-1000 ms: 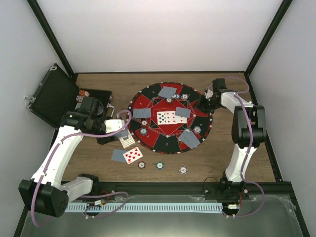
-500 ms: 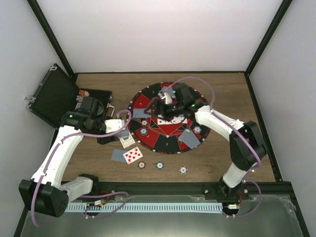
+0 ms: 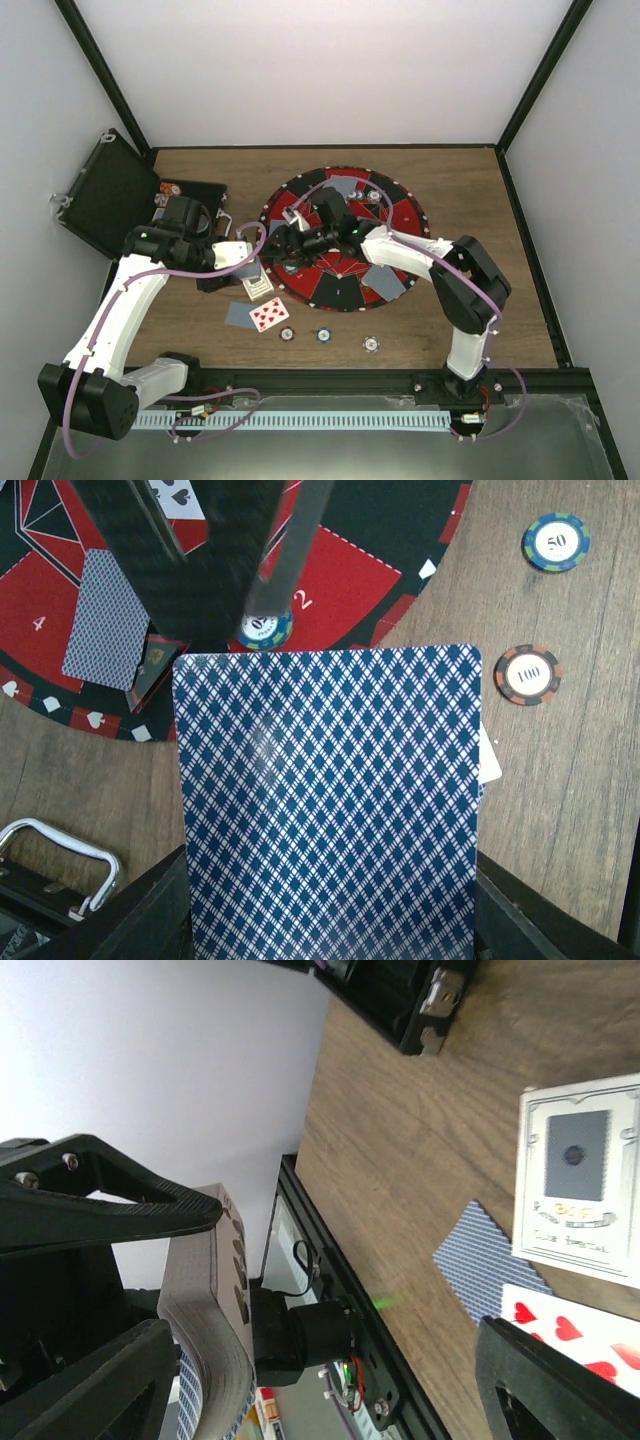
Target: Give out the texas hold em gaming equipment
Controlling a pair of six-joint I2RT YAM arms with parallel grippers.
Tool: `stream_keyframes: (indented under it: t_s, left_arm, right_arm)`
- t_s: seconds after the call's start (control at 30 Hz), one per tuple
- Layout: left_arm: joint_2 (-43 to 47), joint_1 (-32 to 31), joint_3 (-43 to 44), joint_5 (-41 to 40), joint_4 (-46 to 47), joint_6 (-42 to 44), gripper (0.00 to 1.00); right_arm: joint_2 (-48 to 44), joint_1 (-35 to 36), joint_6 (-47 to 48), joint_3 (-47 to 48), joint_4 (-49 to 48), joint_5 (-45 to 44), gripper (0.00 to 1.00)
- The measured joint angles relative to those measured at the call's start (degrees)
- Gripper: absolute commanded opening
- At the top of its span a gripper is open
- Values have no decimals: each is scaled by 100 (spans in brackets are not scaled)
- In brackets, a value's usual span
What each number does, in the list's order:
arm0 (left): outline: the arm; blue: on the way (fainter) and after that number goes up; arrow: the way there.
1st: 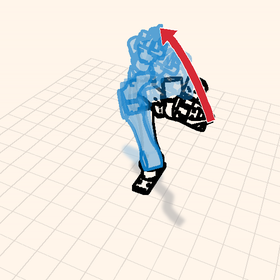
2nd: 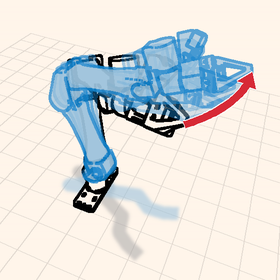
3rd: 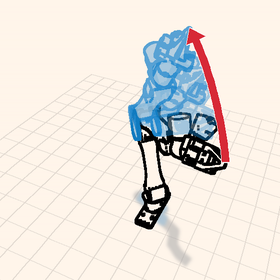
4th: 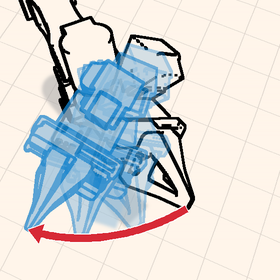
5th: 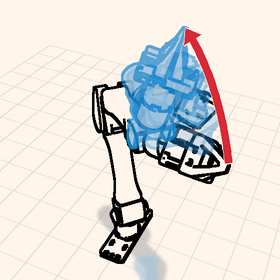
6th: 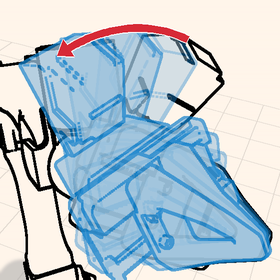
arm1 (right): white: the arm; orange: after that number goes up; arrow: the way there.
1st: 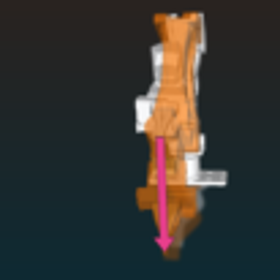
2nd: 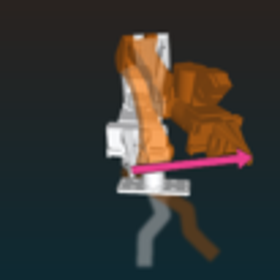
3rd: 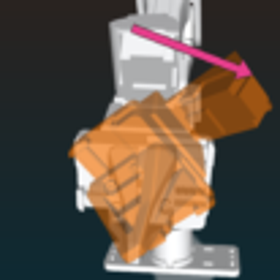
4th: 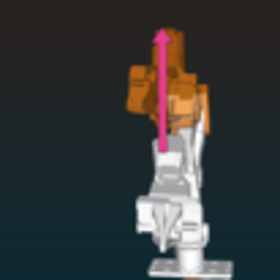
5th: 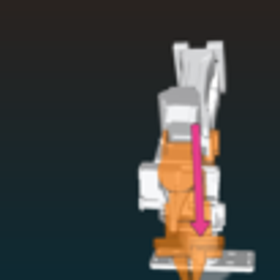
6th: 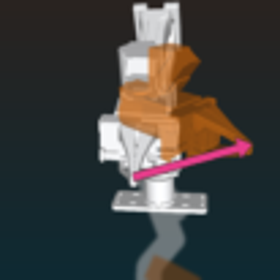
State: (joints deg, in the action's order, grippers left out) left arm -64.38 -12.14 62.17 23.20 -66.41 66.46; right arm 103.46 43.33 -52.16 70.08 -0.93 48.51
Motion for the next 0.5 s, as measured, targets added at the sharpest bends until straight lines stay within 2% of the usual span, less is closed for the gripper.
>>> stream_keyframes:
  t_s: [0.5]
  left_arm:
    - [0, 9, 0, -20, 4, -2, 6]
  right_arm:
    - [575, 525, -365, 487, -538, 275, 82]
